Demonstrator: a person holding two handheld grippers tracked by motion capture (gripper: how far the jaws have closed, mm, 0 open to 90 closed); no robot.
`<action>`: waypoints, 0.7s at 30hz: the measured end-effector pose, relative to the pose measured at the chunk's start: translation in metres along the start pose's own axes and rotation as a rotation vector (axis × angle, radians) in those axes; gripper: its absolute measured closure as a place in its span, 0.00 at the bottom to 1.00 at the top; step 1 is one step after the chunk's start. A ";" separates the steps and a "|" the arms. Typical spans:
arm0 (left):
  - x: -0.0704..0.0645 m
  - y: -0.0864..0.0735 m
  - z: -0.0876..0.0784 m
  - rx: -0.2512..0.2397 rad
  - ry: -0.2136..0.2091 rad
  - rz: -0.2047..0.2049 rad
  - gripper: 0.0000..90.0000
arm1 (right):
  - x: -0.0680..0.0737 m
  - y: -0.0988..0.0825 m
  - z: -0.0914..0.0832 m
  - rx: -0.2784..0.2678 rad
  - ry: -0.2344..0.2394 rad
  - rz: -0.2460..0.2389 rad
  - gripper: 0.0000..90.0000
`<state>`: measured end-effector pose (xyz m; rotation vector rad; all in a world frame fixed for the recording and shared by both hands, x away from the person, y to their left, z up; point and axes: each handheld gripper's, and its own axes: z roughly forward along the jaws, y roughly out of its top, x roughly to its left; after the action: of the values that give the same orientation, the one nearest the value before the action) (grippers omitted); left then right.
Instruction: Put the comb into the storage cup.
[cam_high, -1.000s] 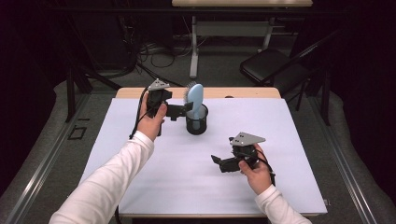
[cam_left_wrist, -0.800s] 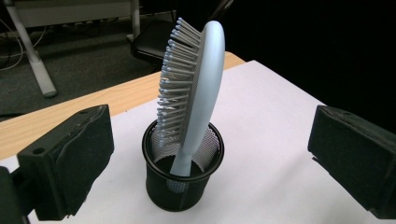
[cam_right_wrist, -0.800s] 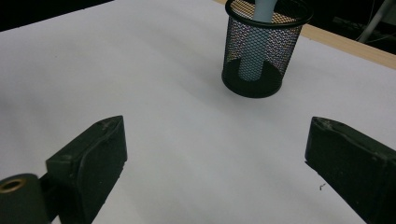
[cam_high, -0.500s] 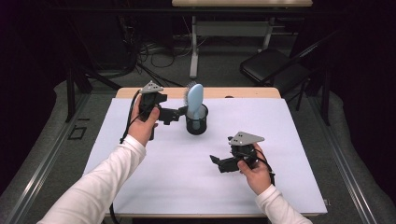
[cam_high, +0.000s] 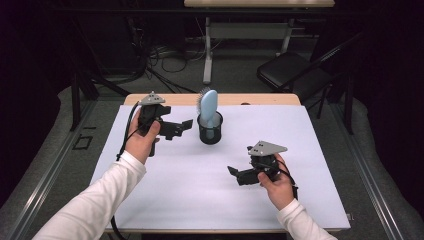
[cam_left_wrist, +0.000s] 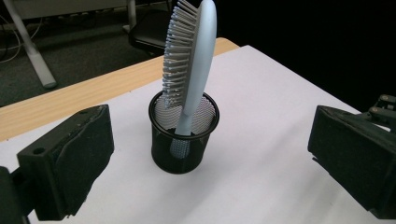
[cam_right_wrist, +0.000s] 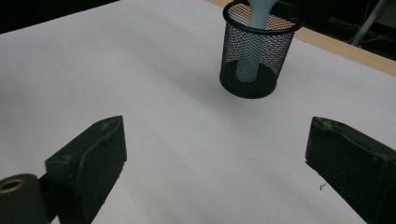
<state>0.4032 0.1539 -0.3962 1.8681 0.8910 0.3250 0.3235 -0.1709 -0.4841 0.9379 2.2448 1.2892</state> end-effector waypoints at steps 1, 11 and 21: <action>0.000 -0.001 -0.002 -0.003 -0.003 -0.005 0.01 | 0.000 0.000 -0.001 0.001 0.000 0.001 0.05; 0.002 -0.015 -0.021 -0.012 -0.009 -0.017 0.01 | -0.001 0.000 -0.013 -0.007 -0.013 0.007 0.05; 0.005 -0.030 -0.036 -0.021 -0.006 -0.030 0.01 | -0.002 -0.001 -0.023 -0.014 -0.025 0.013 0.05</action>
<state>0.3731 0.1889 -0.4067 1.8339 0.9072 0.3094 0.3102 -0.1864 -0.4735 0.9605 2.2110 1.2902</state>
